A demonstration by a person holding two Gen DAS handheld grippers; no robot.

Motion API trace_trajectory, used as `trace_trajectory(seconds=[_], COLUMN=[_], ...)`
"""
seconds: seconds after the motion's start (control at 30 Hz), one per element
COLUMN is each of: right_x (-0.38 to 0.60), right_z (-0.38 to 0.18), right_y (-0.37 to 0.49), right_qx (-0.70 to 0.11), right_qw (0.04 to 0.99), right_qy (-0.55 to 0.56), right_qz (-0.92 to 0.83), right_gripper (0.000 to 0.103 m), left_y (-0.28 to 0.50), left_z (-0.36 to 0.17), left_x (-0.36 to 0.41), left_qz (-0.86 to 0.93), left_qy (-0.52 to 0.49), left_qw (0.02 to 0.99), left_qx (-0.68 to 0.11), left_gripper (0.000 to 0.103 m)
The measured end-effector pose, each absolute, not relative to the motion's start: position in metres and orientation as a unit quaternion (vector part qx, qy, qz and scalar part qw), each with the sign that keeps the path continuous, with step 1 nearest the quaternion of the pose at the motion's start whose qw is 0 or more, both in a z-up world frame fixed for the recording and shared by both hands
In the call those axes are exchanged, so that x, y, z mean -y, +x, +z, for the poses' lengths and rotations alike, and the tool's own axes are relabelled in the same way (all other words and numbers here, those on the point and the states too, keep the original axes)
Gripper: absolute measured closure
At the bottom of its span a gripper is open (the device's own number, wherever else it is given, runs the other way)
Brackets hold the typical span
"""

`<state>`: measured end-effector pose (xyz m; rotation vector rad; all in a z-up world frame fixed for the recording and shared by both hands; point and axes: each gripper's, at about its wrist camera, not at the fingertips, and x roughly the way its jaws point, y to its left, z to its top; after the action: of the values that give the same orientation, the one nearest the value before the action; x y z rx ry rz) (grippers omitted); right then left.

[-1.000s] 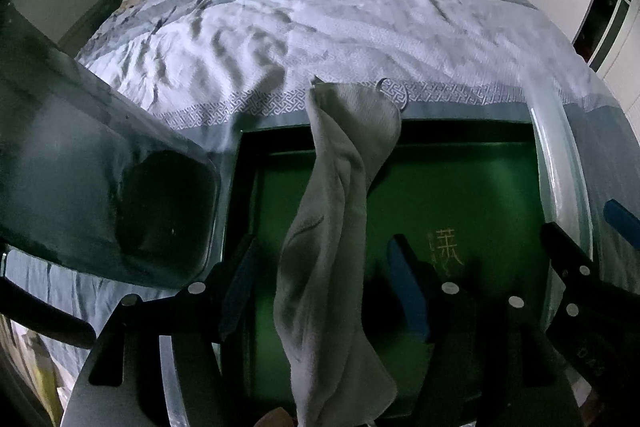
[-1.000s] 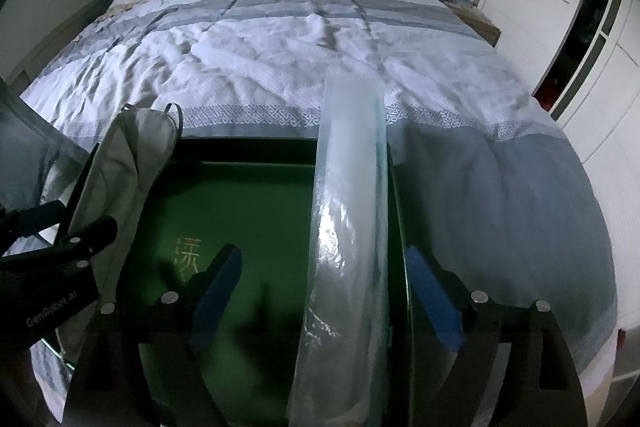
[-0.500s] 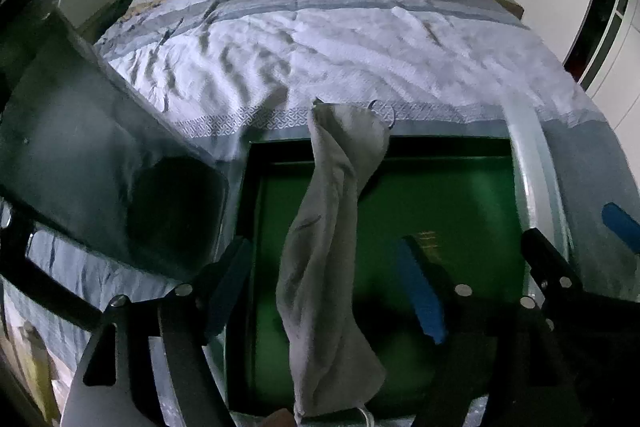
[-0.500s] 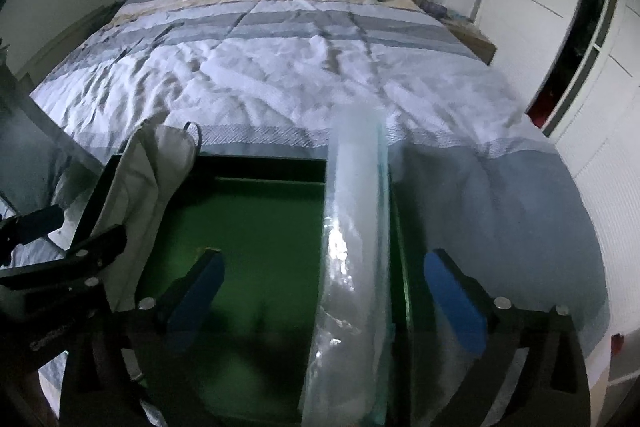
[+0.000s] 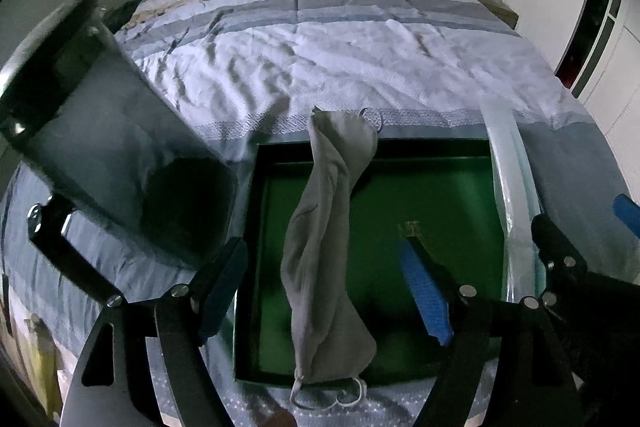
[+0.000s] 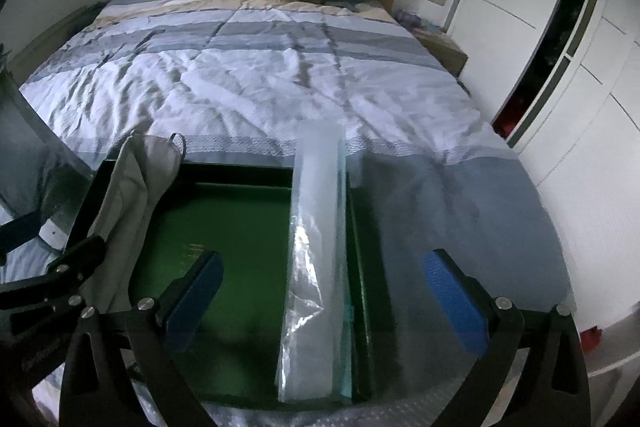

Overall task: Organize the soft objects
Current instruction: 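Lower the mask into the green tray and open the left tool while the right tool releases the bag there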

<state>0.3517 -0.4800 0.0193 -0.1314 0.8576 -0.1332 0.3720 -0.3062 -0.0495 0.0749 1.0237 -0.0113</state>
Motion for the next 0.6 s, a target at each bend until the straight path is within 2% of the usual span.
trace_trajectory(seconds=[0.6], right_x=[0.468], right_z=[0.065], right_y=[0.298], right_qx=[-0.378], right_qw=[0.918], right_qy=[-0.08], right_qz=[-0.089], right_gripper=[0.0], left_y=[0.31], left_z=[-0.009], left_x=[0.299], left_qz=[-0.028], left_qy=[0.014], left_qw=[0.884], left_qx=[-0.467], left_gripper=[0.029])
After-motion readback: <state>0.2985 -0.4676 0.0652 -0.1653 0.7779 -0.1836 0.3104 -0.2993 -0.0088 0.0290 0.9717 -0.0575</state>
